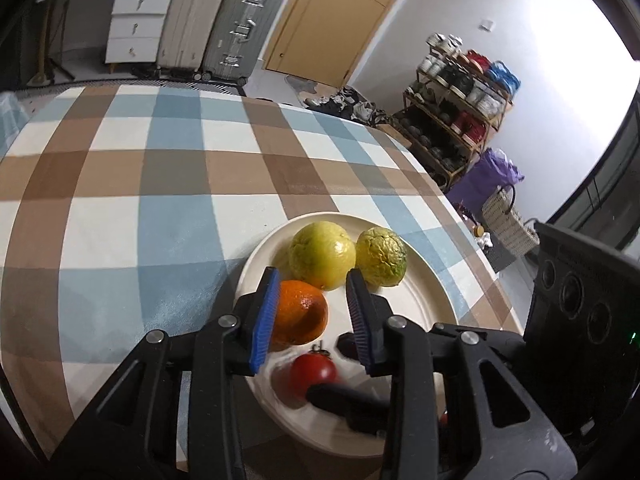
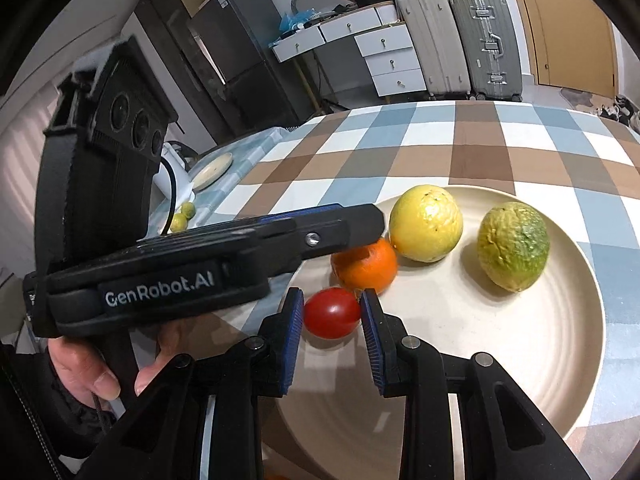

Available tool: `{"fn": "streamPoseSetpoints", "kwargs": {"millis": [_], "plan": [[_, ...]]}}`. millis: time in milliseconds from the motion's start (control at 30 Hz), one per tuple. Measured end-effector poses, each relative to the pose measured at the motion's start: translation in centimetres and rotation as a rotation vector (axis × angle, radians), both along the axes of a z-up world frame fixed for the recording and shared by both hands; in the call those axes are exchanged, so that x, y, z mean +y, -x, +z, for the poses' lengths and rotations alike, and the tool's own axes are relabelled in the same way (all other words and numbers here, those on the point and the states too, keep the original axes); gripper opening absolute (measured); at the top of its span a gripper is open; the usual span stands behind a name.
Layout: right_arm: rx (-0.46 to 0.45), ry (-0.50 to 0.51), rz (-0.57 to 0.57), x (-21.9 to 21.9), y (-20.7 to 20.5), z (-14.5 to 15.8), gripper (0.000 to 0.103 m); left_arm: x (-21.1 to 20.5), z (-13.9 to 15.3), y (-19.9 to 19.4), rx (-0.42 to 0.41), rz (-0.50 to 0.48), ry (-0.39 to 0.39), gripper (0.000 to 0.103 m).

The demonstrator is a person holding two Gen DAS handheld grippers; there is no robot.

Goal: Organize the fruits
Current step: 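Lower the orange and tomato onto the white plate and open both grippers, then withdraw both grippers from the plate toward the remaining fruits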

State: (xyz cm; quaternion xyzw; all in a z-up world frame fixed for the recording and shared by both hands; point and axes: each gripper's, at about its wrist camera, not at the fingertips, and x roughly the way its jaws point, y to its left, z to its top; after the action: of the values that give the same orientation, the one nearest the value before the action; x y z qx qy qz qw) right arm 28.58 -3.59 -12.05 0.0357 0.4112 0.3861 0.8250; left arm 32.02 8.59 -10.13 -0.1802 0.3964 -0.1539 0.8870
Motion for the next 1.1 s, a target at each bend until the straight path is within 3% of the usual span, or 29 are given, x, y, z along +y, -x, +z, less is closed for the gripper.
{"fn": "streamPoseSetpoints", "kwargs": {"millis": [33,67,100,200,233,433,767,867,1100], "plan": [[-0.003,0.004,0.001,0.0,0.1,0.1,0.05,0.2,0.3,0.3,-0.004,0.006,0.003,0.034],[-0.01,0.0,-0.008,-0.2,0.3,0.3,0.059,0.4,0.6,0.7,-0.007,0.013,-0.002,0.037],[-0.027,-0.013,-0.028,-0.7,0.7,0.7,0.073,0.5,1.0,1.0,-0.012,0.023,-0.008,0.047],[-0.077,-0.052,-0.071,-2.4,2.0,2.2,0.089,1.3,2.5,2.7,-0.042,0.068,0.007,0.068],[-0.087,-0.056,-0.086,-3.0,2.5,2.6,0.092,1.5,3.0,3.3,-0.048,0.081,0.007,0.07],[-0.115,-0.037,-0.17,-6.0,5.8,4.4,0.101,1.6,6.1,7.8,-0.096,0.125,-0.021,0.081],[-0.238,-0.061,-0.246,-9.6,12.1,7.6,0.103,-1.5,8.8,15.6,-0.141,0.144,-0.123,0.09],[-0.277,-0.065,-0.259,-10.2,13.8,8.5,0.103,-2.3,9.3,17.9,-0.164,0.161,-0.141,0.102],[-0.329,-0.078,-0.27,-11.3,16.7,9.7,0.103,-3.7,9.7,22.2,-0.195,0.186,-0.181,0.102]]}}
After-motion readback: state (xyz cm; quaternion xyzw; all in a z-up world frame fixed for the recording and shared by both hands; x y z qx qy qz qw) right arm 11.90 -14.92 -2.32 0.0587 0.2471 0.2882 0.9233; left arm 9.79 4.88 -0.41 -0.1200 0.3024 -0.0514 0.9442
